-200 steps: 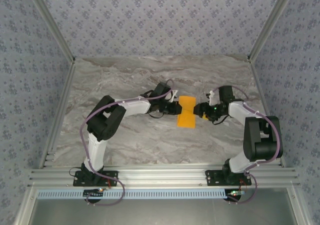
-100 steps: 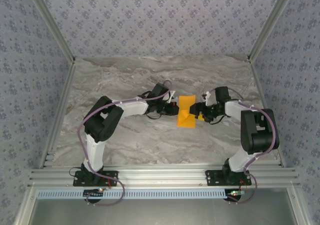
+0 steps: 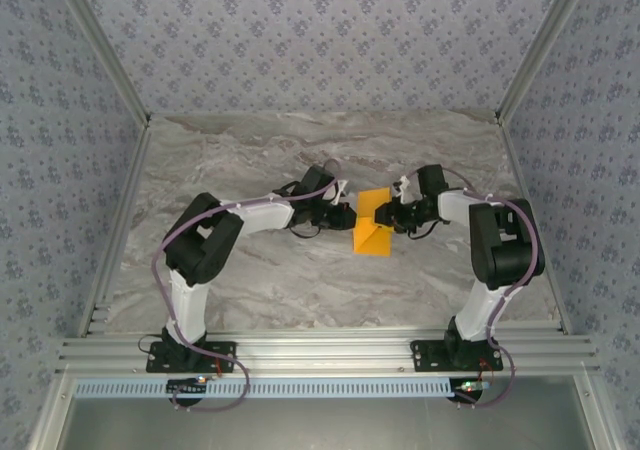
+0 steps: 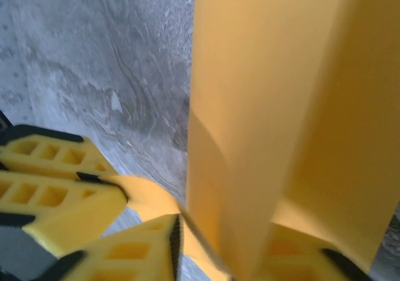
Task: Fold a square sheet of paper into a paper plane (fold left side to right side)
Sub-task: Turn over the paper at the center of the table.
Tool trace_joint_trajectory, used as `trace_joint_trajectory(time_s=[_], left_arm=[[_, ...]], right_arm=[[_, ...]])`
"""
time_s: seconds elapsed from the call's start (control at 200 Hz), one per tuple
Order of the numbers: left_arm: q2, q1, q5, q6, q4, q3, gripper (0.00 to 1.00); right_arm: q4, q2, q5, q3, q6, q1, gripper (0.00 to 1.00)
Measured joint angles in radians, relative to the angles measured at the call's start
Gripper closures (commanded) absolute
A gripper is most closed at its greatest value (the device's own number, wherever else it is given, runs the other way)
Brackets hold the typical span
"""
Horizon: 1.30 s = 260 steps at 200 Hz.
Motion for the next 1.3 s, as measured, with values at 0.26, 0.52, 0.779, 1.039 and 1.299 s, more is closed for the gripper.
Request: trace_joint_trajectory(time_s=[0.26, 0.52, 0.779, 1.039, 1.299], left_arm=[[-0.233, 0.055, -0.003, -0.066, 0.069, -0.211, 0.42], [-0.572, 0.076, 0.007, -0.191, 0.266, -0.392, 0.08], [-0.714, 0.059, 0.026, -0.307, 0.439, -0.481, 0.04], [-0.72, -0.01, 0.037, -0.341, 0.505, -0.481, 0.11], [-0.72, -0.012, 0.039, -0.383, 0.586, -0.481, 0.42]], right_arm=[[0.042, -0.117, -0.05, -0.014, 0.002, -0.003, 0.94], [0.14, -0.391, -0.192, -0.011, 0.077, -0.003, 0.94], [0.203, -0.483, -0.267, 0.005, 0.203, 0.051, 0.94], [0.291, -0.557, -0.282, 0.034, 0.332, 0.148, 0.93], [0.314, -0.587, -0.283, 0.044, 0.369, 0.178, 0.92]])
